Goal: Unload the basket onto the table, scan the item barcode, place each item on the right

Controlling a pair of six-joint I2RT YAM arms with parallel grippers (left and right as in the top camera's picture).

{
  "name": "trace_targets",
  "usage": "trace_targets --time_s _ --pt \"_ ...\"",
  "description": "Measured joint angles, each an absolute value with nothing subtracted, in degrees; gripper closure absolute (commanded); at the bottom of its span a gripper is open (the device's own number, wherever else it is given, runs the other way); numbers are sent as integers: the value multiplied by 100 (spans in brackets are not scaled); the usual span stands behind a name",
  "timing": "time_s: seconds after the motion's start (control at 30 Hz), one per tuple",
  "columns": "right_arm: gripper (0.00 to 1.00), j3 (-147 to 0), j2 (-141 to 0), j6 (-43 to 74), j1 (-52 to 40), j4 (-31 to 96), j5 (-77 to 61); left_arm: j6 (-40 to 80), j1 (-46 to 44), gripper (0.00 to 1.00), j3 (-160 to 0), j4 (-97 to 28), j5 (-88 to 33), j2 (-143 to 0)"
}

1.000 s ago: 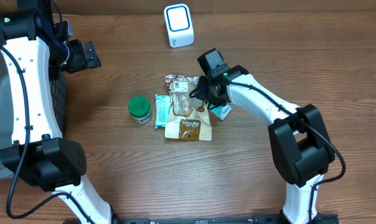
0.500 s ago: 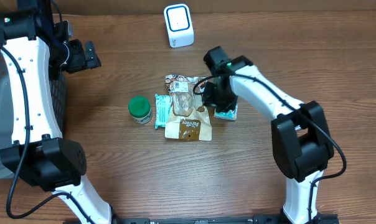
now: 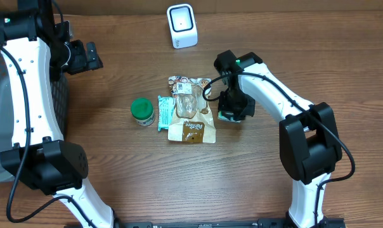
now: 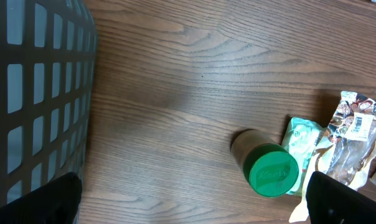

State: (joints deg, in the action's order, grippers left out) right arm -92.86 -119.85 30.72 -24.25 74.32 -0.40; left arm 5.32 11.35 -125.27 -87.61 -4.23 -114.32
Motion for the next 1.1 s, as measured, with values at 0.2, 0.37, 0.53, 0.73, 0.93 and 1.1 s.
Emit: trace_targets --time_s 0.2,0.37,0.53,0.73,0.93,1.1 --pt "96 -9039 -11985 2995 -2427 7201 25 532 1135 1 -12527 -8761 -423 -11432" --pt "96 -8694 -11985 2978 -2405 6969 355 532 1135 0 -12527 -8761 -423 -11432" --pt "96 -8672 -11985 2947 -2252 6484 834 532 1135 0 -12527 -8759 -423 -11432" --pt "96 -8663 -11985 2320 -2034 5155 954 532 1135 0 -12527 -8759 -423 -11432" --pt "87 -8663 -11985 1820 -2025 4947 517 532 1135 0 -12527 -8761 -423 -11432" --pt "44 -8836 -11985 1688 -1868 5575 -40 532 1135 0 -12527 -8761 -423 -11432"
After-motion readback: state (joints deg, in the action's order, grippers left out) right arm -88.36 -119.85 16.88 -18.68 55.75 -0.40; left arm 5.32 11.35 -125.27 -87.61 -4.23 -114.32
